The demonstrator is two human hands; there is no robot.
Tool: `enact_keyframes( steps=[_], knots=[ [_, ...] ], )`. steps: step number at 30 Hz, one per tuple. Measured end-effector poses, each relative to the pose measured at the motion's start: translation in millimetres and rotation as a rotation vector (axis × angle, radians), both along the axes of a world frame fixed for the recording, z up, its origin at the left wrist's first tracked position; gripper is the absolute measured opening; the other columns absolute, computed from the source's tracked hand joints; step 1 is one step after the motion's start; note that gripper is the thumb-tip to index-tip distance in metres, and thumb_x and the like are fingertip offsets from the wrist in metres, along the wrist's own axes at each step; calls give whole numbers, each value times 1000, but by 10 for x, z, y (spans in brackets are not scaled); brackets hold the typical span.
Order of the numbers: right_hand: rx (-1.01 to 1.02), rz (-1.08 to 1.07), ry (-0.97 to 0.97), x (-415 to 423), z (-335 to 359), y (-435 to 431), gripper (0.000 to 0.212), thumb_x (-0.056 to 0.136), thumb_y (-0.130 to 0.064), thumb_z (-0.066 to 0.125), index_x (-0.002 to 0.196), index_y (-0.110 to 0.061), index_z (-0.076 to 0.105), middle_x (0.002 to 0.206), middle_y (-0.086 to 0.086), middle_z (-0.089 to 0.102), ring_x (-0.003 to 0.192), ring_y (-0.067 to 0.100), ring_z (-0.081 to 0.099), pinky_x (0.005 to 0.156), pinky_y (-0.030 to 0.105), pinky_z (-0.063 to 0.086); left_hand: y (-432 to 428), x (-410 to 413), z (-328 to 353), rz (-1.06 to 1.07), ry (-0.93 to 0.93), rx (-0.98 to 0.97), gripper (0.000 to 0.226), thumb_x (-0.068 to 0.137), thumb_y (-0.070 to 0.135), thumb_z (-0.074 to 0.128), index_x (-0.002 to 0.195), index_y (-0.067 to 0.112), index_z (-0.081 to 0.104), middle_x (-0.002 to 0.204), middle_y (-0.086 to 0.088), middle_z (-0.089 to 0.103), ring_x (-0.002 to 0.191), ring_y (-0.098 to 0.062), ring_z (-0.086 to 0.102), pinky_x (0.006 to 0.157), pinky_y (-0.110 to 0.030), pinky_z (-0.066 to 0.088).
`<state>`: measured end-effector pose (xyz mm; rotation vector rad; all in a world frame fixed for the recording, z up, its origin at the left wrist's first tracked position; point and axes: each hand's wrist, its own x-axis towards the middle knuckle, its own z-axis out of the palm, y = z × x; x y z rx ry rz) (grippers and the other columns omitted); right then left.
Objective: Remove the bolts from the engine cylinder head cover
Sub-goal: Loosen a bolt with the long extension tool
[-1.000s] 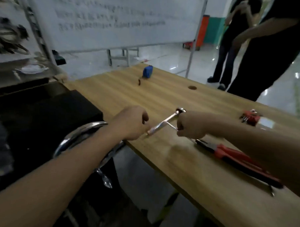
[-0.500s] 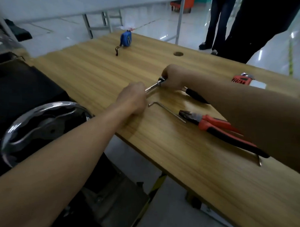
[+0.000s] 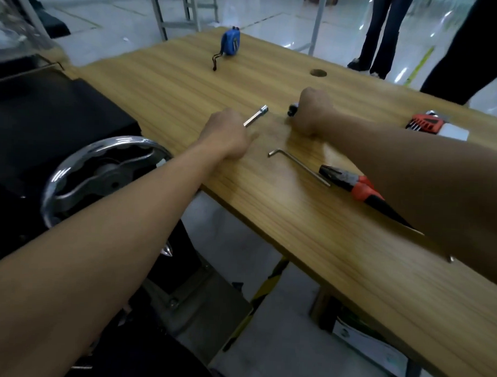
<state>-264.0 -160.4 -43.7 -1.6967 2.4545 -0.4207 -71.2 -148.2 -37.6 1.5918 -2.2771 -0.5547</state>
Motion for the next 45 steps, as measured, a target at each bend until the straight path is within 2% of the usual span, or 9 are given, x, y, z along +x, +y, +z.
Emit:
enact_keyframes(
  steps=[3,6,10,14,17,20,27,39,45],
  knots=[
    [-7,24,48,142,121,6,29,93,-19,62,117,-5,57,122,17,60,95,27,52,74,36,44,67,324,290,-7,269,75,17,98,26,54,104,13,64,93,-4,65,73,-13,59,57,-26,43],
    [-280,191,-94,716,602,-15,35,93,-30,59,122,-10,62,123,11,64,111,26,60,93,41,51,222,784,761,-40,559,54,11,96,18,58,88,15,66,75,1,63,60,-5,60,57,-24,51],
    [-527,698,-809,2042,1524,224,37,105,-31,38,93,-9,65,78,5,63,64,14,60,54,26,48,467,1695,1481,-108,757,-92,4,94,9,63,93,11,67,84,-4,76,80,-18,74,74,-32,60],
    [-738,1045,-1055,3215,2162,505,39,107,-20,36,79,1,54,67,10,54,59,11,54,50,23,41,824,2720,2092,-118,710,-368,14,91,8,65,103,16,62,86,4,78,89,-20,75,75,-38,61],
    [-825,1212,-904,3917,2389,576,47,103,-25,46,79,15,56,75,34,54,63,29,52,55,39,43,1096,3347,2289,-7,608,-553,14,92,9,66,103,18,64,87,6,78,86,-17,75,71,-32,62],
    [-851,1288,-688,4432,2409,574,38,96,-32,61,91,5,70,84,23,69,79,31,65,70,45,49,1231,3791,2242,127,577,-634,10,90,10,70,96,17,69,81,4,77,83,-17,75,72,-37,62],
    [-883,1270,-492,4778,2061,451,36,94,-33,64,63,-16,54,54,-12,47,50,1,44,49,14,31,1088,4124,1777,334,558,-696,8,87,11,72,91,19,71,70,-1,74,69,-26,72,65,-45,59],
    [-757,1169,-322,4510,1889,197,40,101,-29,54,63,-31,40,58,-12,47,52,3,46,50,12,34,624,3842,1494,291,772,-584,15,85,2,72,100,6,70,88,-7,76,82,-21,75,75,-46,62],
    [-738,1188,-407,4490,1783,90,31,100,-29,53,79,-9,61,66,1,62,60,12,56,54,21,41,572,3852,1429,292,726,-621,17,82,5,75,97,12,71,84,2,77,78,-9,74,70,-31,62]
  ],
)
